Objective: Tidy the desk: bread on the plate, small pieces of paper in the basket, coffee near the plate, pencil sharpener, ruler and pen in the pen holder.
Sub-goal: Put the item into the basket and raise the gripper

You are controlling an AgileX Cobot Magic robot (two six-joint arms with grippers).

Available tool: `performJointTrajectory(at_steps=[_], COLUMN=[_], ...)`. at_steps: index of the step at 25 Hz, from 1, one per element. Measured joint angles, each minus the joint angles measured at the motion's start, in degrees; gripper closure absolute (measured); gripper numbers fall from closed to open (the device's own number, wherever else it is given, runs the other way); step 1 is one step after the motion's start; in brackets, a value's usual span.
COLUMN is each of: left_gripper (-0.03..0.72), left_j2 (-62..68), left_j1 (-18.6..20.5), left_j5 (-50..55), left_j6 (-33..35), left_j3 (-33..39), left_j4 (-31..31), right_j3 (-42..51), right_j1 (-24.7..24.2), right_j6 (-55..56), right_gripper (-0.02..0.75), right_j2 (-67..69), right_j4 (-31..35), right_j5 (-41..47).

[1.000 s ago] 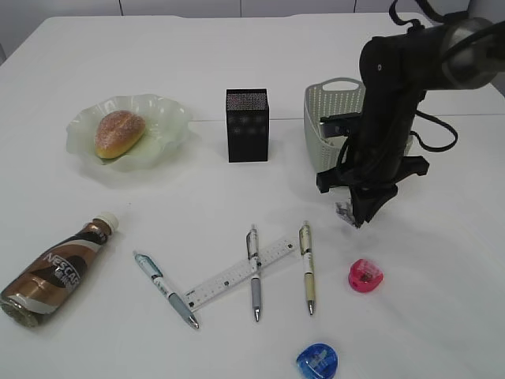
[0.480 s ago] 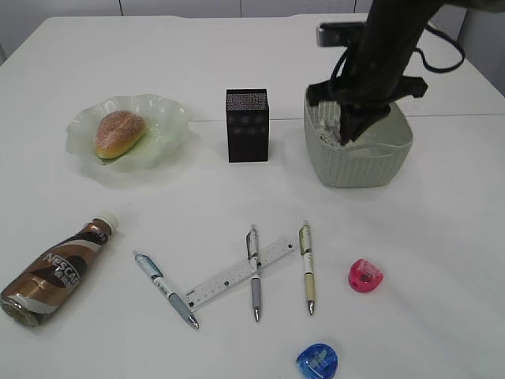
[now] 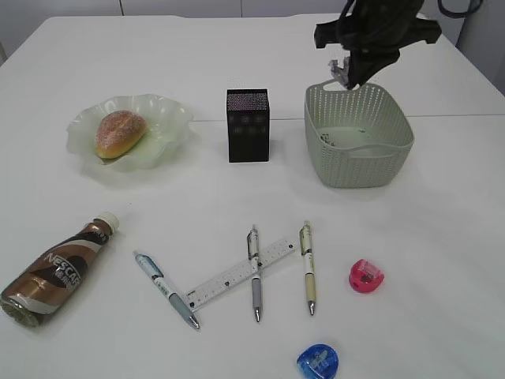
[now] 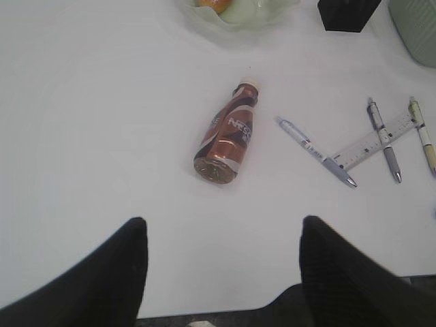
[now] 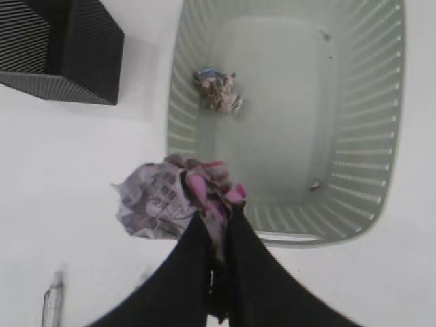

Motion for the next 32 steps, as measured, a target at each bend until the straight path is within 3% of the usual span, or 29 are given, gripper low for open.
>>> performJointTrajectory(at_steps=[6,14,17,21,23,32], left_gripper=[0.182,0.182,0.183,0.182,0.182,0.182], left_j2=[0.0,0.0,0.0,0.0,0.0,0.0], left_j1=[0.0,0.0,0.0,0.0,0.0,0.0], left_j5=[0.0,0.0,0.0,0.0,0.0,0.0], left_j6=[0.0,0.0,0.0,0.0,0.0,-0.12], left_j3=[0.0,0.0,0.0,0.0,0.0,0.0], left_j4=[0.0,0.0,-0.35,-1.45,-1.45,-1.45], right_j3=[-0.09,-0.56,-0.56,-0.61,-0.61,-2.38], right_j1=[-3.8,-4.35,-4.35,-4.35,-4.35,-4.35], right_j6=[0.6,0.6,0.6,0.6,0.6,0.6], right_gripper=[0.682,0.673,0.572,0.343,0.279,0.246], right_j2=[0.21,4.92,5.41,5.41,5.41,5.41], right_j4=[-0.62,-0.92,-0.72,-0.67,-0.67,-0.67], right_j5=[0.25,-1.21,-2.77,-4.4,-4.76,-2.5])
